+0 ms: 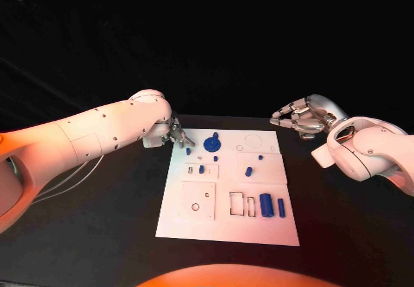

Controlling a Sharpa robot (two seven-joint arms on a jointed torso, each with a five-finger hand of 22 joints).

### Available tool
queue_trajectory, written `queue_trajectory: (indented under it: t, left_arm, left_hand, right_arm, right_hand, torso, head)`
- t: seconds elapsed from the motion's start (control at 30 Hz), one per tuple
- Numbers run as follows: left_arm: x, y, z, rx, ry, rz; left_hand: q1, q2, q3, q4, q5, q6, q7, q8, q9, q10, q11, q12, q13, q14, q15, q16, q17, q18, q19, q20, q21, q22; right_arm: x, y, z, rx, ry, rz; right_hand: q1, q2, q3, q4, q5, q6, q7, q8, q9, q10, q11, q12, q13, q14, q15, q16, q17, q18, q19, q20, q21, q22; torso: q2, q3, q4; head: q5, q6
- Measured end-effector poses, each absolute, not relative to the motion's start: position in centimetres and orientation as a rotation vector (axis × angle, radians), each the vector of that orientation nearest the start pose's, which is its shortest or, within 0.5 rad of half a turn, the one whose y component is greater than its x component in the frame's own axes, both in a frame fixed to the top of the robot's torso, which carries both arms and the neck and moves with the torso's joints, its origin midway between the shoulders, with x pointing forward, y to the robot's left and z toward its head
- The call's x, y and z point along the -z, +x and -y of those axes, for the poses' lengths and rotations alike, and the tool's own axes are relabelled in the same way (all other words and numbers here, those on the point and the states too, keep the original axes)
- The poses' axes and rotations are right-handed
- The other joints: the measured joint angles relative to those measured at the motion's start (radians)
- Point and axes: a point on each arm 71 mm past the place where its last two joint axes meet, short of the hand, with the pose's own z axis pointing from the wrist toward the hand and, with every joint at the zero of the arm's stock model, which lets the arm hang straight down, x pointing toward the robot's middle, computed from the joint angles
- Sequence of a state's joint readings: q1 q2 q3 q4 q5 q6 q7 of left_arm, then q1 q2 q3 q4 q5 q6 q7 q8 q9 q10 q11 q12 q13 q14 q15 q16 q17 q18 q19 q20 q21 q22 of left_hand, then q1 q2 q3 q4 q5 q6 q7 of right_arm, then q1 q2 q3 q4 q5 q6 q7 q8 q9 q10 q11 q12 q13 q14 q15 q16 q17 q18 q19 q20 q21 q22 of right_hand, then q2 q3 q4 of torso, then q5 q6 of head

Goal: Assemble the parts on the task board

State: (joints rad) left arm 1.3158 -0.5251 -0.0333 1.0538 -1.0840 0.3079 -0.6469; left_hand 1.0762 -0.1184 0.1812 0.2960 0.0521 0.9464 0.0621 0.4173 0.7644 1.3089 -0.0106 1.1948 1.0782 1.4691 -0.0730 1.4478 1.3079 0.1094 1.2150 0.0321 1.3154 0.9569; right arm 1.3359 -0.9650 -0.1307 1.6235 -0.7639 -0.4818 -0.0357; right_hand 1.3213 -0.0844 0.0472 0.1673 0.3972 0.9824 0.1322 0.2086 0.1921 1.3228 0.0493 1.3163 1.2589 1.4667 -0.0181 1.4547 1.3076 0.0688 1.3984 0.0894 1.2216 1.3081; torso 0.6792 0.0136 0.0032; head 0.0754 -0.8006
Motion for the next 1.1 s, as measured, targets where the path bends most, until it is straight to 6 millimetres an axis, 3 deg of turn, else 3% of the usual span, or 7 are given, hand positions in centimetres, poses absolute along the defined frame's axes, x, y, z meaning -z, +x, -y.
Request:
queue_trajectory:
  t: [0.43,1.1]
  left_arm:
    - [19.83,56.67,-20.0,0.109,-0.242,-2.365]
    - [19.96,56.53,-19.61,0.123,-0.238,-2.383]
  left_hand:
    - [0.018,0.018,0.004,-0.004,0.0,0.008,0.0,-0.004,-0.013,0.0,0.0,0.0,0.002,0.0,0.0,0.0,0.0,0.0,-0.004,0.004,0.0,0.003]
    - [0.043,0.025,0.007,-0.007,0.0,0.014,0.001,-0.004,-0.023,0.0,0.0,0.006,0.004,0.0,0.0,0.0,0.0,0.0,-0.001,0.006,0.0,0.008]
  right_arm:
    - [14.7,48.2,24.38,-0.897,0.514,-1.617]
    - [14.73,48.31,24.27,-0.896,0.513,-1.618]
  right_hand:
    - [0.0,0.0,0.0,0.0,0.006,0.0,0.0,0.004,0.0,0.0,0.0,-0.004,-0.001,0.0,0.0,-0.004,0.0,0.0,-0.004,-0.004,-0.004,0.0]
    - [0.0,0.0,0.0,0.0,0.006,0.0,0.0,0.004,0.0,0.0,0.0,-0.004,-0.001,0.0,0.0,-0.004,0.0,0.0,-0.004,-0.004,-0.004,0.0]
  torso:
    - [0.0,0.0002,-0.0002]
    - [0.0,-0.0001,-0.0001]
  head:
    - [0.003,-0.001]
    - [0.003,-0.003]
